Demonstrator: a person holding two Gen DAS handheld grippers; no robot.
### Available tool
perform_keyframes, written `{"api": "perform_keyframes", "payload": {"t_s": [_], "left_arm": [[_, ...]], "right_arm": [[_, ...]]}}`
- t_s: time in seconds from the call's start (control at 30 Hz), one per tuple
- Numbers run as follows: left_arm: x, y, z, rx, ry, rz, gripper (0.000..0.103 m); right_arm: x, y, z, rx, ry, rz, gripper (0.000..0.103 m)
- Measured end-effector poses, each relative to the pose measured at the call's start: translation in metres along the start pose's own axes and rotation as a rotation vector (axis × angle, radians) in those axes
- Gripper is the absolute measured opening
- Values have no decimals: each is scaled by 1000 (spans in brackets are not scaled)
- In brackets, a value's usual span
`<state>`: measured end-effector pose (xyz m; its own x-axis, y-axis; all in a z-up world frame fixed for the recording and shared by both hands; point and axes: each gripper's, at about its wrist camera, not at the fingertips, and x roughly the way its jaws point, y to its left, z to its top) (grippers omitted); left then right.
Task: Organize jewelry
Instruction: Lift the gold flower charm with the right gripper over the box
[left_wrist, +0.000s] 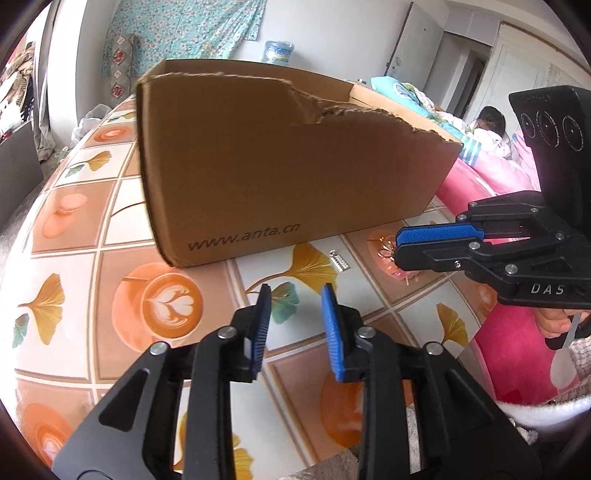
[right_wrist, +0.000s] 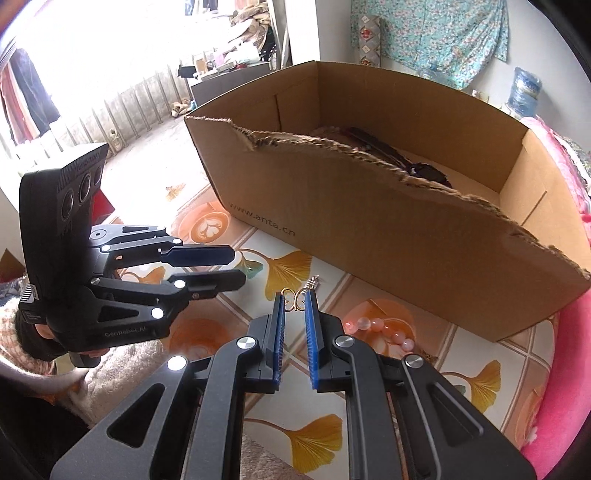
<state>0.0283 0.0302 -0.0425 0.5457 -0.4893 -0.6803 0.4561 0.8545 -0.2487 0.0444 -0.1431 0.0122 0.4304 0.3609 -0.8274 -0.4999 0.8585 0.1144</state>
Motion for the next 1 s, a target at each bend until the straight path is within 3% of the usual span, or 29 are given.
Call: {"api": "perform_keyframes", "payload": {"t_s": [0.3,0.43,0.53,0.7,1.0], "left_arm": [[40,-37,18,122,54,46,31],[43,-47,18,176,62,115,31],[43,-50,17,210,72,177,22],[45,-55,21,253,101,184,4],[42,-57,17,275,104,186,4]], "right_arm": [[-27,-21,-13,65,-67,-22,11],[-27,-26,-16,89,-85,-11,11],[-26,-27,-19,97,-94,-6,11],[-22,-36,-21,120,-111,7,11],[-23,-37,-27,125,-124,16,11]]}}
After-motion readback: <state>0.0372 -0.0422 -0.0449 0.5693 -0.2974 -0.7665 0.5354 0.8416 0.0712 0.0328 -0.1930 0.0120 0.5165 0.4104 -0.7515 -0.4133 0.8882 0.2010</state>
